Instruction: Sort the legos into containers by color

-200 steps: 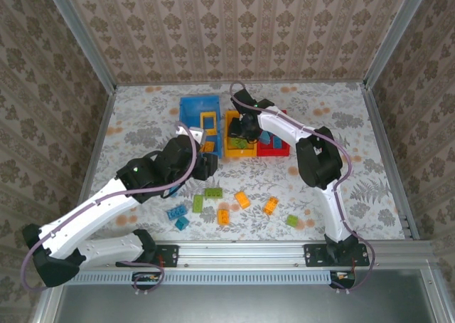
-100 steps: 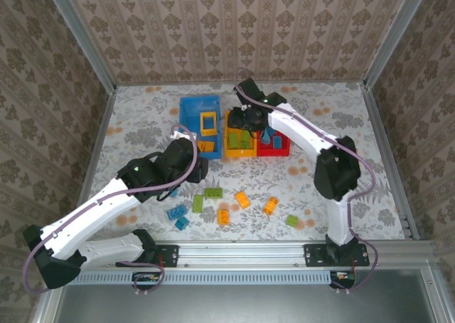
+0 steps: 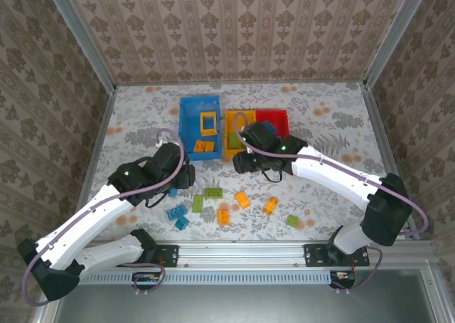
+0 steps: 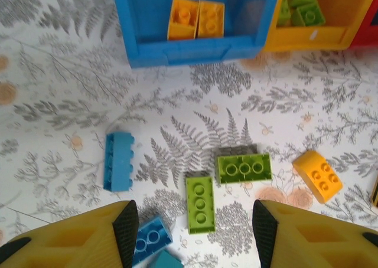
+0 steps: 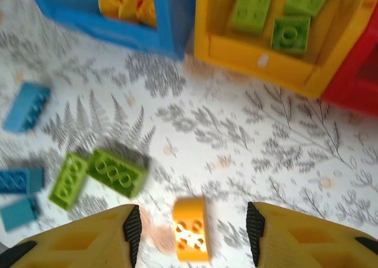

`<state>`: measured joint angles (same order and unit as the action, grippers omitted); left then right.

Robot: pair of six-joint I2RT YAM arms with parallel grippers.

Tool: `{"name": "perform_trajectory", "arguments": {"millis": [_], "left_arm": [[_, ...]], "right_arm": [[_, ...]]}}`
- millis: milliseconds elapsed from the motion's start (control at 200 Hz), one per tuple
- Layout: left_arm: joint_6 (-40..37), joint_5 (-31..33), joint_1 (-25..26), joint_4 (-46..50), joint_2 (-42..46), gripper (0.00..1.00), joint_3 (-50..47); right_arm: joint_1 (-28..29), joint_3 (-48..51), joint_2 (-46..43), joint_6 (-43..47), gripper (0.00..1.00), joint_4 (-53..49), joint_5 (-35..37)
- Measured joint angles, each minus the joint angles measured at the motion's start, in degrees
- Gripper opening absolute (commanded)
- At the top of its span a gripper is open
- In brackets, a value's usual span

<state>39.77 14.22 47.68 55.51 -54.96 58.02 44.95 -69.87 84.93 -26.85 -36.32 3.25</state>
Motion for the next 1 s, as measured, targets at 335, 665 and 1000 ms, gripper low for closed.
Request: {"name": "perform_trajectory", "arguments": {"millis": [335, 665, 1000], "left_arm": [[8.6, -14.2, 5.3, -5.8, -24.2, 0.56, 3.8], [18.0, -26.3, 7.8, -5.3, -45.5, 0.62, 18.6], [30.4, -30.7, 9.2, -10.7, -51.3, 0.64, 17.4]], "right_arm": [[4.5, 9.1, -18.8, 7.6, 0.64, -2.8, 1.1], [5.3, 10.3, -31.2, 10.3, 0.66, -9.2, 1.4], [5.3, 12.0, -34.1, 10.4, 0.66, -10.7, 1.3]]}}
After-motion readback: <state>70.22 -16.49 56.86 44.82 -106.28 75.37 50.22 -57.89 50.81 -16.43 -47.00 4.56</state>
